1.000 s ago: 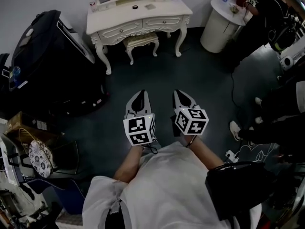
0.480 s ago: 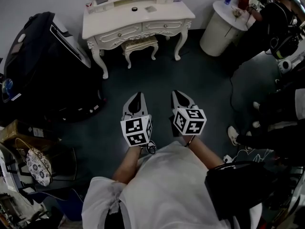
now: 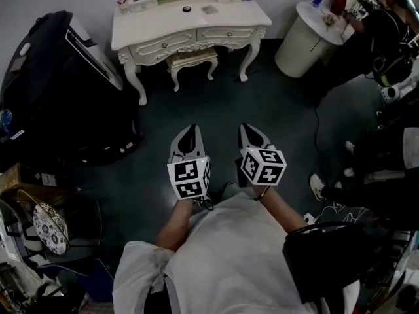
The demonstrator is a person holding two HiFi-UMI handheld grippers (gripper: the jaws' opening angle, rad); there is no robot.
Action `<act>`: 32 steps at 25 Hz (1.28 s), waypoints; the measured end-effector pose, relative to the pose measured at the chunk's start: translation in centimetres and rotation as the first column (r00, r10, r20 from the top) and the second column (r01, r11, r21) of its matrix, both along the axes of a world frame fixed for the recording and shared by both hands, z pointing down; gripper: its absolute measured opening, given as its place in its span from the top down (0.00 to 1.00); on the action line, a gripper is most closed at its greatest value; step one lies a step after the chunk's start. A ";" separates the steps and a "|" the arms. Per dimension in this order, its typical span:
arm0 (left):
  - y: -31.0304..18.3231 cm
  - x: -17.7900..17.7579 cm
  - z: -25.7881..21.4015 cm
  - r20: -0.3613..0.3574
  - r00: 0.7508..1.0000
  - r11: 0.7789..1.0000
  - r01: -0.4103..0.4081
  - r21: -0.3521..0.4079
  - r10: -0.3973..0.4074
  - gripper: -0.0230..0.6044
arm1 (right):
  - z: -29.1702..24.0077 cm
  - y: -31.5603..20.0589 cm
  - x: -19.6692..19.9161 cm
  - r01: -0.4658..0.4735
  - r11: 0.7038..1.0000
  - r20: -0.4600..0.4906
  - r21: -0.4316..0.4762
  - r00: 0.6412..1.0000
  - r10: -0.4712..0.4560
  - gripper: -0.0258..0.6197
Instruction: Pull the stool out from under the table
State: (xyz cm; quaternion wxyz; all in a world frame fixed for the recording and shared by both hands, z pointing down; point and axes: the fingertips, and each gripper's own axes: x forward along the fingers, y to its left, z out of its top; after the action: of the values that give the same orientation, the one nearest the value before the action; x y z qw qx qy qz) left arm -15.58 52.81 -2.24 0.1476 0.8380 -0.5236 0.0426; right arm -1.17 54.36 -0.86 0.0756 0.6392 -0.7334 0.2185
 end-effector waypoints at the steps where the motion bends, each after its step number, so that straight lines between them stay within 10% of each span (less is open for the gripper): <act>1: -0.1 0.0 0.1 0.001 1.000 1.000 0.001 -0.002 -0.001 0.97 | 0.0 -0.2 0.2 -0.004 1.000 0.001 -0.002 1.000 0.004 0.96; 32: -20.7 9.4 1.0 0.101 0.976 0.979 0.197 -0.053 -0.191 0.97 | 1.1 -24.7 13.5 0.109 0.993 0.052 -0.046 0.993 -0.106 0.96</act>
State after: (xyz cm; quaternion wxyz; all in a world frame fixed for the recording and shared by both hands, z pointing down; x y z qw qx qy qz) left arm -6.19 32.11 -1.24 0.1522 0.7748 -0.6078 0.0842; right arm 12.33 29.66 0.26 0.0848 0.5912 -0.7628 0.2478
